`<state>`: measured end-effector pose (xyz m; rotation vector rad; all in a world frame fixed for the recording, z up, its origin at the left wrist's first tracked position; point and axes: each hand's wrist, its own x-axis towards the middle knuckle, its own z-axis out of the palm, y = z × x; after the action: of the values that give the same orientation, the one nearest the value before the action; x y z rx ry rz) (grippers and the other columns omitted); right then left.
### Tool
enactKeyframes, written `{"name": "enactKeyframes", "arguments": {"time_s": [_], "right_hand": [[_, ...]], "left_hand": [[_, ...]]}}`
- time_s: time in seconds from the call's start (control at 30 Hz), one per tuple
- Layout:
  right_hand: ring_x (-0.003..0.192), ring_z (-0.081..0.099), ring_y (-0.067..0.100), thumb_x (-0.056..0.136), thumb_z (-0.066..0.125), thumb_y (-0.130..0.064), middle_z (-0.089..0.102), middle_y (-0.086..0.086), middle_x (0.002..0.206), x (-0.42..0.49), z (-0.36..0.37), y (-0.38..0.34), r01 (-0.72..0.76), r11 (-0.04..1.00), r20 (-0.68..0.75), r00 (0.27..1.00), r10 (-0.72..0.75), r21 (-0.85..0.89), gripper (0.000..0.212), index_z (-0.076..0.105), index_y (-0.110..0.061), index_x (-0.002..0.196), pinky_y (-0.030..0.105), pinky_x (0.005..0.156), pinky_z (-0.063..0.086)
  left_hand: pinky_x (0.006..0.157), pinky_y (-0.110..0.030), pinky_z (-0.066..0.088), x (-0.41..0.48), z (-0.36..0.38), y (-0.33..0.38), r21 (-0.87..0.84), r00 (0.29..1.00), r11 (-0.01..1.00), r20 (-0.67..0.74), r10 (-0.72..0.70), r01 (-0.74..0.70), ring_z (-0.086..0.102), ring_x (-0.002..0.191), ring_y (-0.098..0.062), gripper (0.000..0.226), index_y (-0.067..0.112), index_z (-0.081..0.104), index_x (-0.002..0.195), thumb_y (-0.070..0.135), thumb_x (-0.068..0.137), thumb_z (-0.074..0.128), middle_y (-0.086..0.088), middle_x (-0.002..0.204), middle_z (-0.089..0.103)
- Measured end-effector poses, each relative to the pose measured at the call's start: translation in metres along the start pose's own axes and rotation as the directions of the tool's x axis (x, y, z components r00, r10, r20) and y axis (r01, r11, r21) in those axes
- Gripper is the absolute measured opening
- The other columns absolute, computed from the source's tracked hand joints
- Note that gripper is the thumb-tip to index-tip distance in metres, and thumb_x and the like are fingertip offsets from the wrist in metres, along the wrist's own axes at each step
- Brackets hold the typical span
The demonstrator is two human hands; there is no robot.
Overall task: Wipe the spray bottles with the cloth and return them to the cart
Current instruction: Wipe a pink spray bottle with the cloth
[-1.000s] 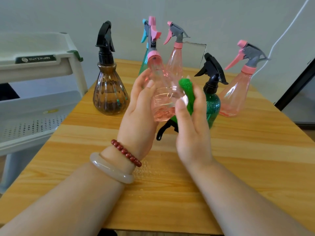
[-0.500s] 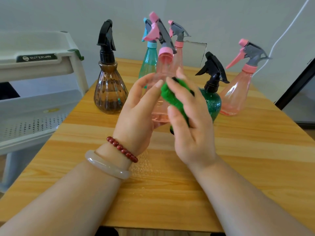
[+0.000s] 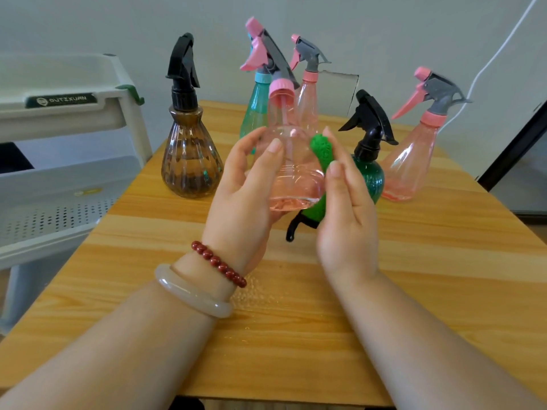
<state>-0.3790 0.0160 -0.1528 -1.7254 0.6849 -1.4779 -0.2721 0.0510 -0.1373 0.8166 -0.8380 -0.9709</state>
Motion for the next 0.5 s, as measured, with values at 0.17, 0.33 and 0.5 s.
{"name": "enactKeyframes", "arguments": {"time_s": [0.17,0.33,0.5], "right_hand": [[0.141,0.039,0.025,0.1,0.041,-0.012,0.05,0.013,0.143,-0.0093,0.0015,-0.0045,0.413,0.87,0.152,0.91,-0.385,-0.27,0.034,0.059,-0.007,0.128,0.036,0.116,0.032],[0.131,0.045,-0.004,0.106,0.037,-0.017,0.055,-0.015,0.132,-0.0019,0.0019,-0.0029,0.138,0.977,-0.046,0.988,-0.147,-0.165,0.032,0.056,-0.018,0.132,0.012,0.106,0.033],[0.141,0.038,0.007,0.105,0.037,-0.018,0.05,-0.001,0.145,-0.0056,0.0022,-0.0057,0.171,0.966,-0.003,0.985,-0.175,-0.194,0.036,0.053,-0.014,0.137,0.024,0.115,0.033]], "left_hand": [[0.077,-0.019,0.056,-0.0013,-0.0014,-0.0054,0.186,0.999,0.981,0.029,0.042,-0.047,0.067,0.096,0.003,0.036,0.016,0.046,0.137,0.01,0.102,0.047,0.016,0.106,0.07],[0.081,-0.041,0.058,-0.0002,0.0006,-0.0027,0.055,1.0,0.998,-0.01,0.001,0.0,0.07,0.101,-0.027,0.039,0.021,0.048,0.136,0.026,0.098,0.054,-0.007,0.118,0.069],[0.075,-0.026,0.059,-0.0001,0.001,-0.0051,0.192,0.999,0.981,0.032,0.037,-0.043,0.068,0.099,-0.003,0.041,0.015,0.043,0.142,0.023,0.102,0.048,0.029,0.113,0.064]]}}
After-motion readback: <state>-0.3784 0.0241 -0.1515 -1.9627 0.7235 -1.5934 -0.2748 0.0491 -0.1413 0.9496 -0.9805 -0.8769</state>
